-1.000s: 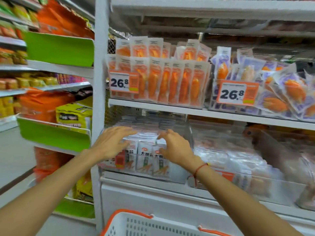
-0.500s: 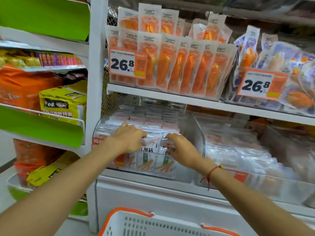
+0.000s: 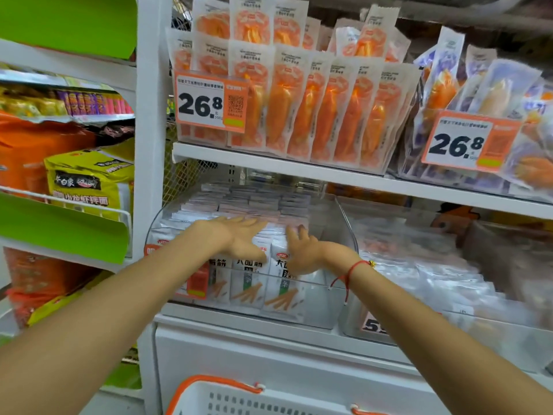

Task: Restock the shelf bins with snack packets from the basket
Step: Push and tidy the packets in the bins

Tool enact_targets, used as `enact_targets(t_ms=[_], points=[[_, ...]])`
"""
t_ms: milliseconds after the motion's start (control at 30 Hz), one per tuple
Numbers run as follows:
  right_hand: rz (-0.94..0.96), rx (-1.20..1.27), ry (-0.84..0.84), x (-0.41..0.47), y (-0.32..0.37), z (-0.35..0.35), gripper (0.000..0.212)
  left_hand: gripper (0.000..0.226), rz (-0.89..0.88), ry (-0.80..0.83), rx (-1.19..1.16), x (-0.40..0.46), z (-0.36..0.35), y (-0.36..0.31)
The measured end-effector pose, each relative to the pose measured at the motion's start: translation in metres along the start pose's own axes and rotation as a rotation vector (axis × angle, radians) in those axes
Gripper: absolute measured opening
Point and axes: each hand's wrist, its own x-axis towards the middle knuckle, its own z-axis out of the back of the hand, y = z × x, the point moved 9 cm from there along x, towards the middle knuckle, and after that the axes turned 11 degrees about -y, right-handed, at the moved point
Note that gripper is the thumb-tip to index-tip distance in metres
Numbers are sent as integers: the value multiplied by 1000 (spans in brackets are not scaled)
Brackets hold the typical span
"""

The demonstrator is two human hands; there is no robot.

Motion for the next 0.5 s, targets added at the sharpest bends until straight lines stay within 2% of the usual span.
enact_targets(t_ms=[133, 333, 400, 433, 500], points=[[19, -52, 69, 6, -4, -5, 78, 73, -8, 15, -52, 1, -8, 6], [-10, -77, 120, 6, 3, -9, 79, 72, 8, 30, 83, 10, -22, -1], [-66, 91, 104, 4, 0, -4, 81, 75, 34, 28, 79, 7, -14, -1], [-102, 270, 81, 2, -2, 0, 82, 79, 41, 3, 78, 6, -6, -2], [-163, 833, 39, -1, 1, 2, 83, 92, 41, -73, 75, 5, 9, -7]])
